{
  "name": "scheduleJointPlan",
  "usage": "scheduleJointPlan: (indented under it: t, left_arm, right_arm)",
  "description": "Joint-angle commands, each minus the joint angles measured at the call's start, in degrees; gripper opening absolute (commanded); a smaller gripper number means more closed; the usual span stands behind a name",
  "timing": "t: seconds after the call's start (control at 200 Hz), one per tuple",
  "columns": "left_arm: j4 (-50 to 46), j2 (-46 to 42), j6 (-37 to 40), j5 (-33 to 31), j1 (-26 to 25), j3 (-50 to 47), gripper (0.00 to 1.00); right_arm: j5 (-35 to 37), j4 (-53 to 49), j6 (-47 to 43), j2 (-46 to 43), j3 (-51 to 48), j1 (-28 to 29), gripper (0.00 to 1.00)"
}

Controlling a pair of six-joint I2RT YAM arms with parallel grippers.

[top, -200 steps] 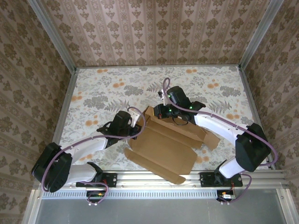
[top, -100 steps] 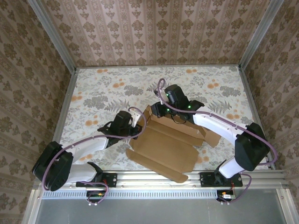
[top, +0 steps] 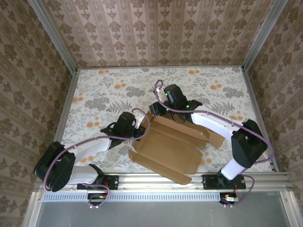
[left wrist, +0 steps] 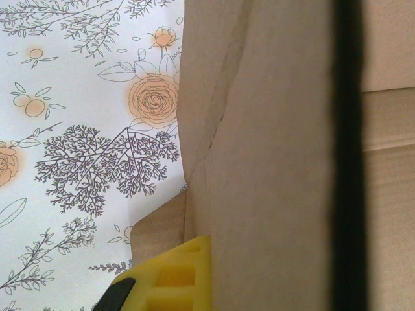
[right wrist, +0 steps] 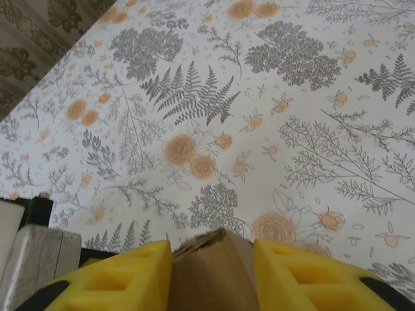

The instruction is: Fold the paper box

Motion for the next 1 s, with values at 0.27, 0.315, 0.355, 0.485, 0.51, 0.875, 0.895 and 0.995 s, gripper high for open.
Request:
scheduleJointPlan:
  t: [0.27, 0.315, 0.355, 0.485, 0.51, 0.875, 0.895, 0.995]
  left_arm:
    - [-3.16, 1.67, 1.47, 1.29, -0.52, 0.46, 0.00]
    - [-2.94, 1.74, 1.48, 1.32, -0.51, 0.43, 0.00]
    - [-2.78, 1.83, 1.47, 1.42, -0.53, 0.44, 0.00]
    - [-1.96, 2.20, 1.47, 1.85, -0.54, 0.46, 0.00]
    - [-1.93, 2.28, 1.47, 1.96, -0.50, 0.46, 0.00]
    - [-1.91, 1.78, 1.45, 2.38, -0.58, 0.88, 0.01]
    - [-1.97, 1.61, 1.46, 2.41, -0.58, 0.98, 0.01]
    - [-2.97, 0.70, 1.51, 2.36, -0.50, 1.39, 0.04]
  right_arm:
    - [1.72, 6.17, 1.70, 3.33, -1.50, -0.03, 0.54]
    - [1.48, 6.67, 1.89, 3.58, -1.77, -0.08, 0.54]
    - [1.36, 6.92, 2.15, 3.85, -2.01, -0.03, 0.55]
    - [1.35, 8.03, 2.92, 4.51, -2.94, -0.03, 0.59]
    - [1.37, 8.35, 3.05, 4.52, -3.22, -0.03, 0.60]
    - [1.75, 10.77, 5.32, 5.22, -5.87, -0.03, 0.65]
    - [1.84, 10.67, 5.26, 5.31, -5.91, -0.03, 0.65]
    - [2.32, 9.97, 4.94, 5.39, -6.05, -0.03, 0.64]
